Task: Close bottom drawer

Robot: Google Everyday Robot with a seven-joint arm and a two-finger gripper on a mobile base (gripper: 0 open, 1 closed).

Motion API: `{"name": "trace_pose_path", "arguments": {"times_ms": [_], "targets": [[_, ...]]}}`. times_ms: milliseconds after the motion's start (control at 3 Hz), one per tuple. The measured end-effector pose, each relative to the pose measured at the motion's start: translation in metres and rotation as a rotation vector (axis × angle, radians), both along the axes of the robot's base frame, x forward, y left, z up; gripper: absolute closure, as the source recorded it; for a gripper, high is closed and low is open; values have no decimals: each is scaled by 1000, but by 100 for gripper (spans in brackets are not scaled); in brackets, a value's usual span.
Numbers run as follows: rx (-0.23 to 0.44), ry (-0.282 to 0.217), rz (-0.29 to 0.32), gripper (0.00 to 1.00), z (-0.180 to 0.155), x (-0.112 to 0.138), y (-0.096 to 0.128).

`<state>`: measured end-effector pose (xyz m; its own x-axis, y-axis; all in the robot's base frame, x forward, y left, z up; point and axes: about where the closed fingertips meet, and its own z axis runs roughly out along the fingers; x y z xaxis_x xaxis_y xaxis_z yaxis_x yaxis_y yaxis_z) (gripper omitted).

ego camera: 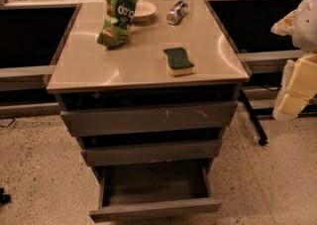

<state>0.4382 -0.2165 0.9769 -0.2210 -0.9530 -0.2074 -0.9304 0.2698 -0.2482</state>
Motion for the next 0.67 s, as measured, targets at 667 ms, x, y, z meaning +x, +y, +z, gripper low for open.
{"name": "trace_pose_path", "arguments": {"times_ms": [667], "targets": [[0,0,0,17,0,0,0]]}}
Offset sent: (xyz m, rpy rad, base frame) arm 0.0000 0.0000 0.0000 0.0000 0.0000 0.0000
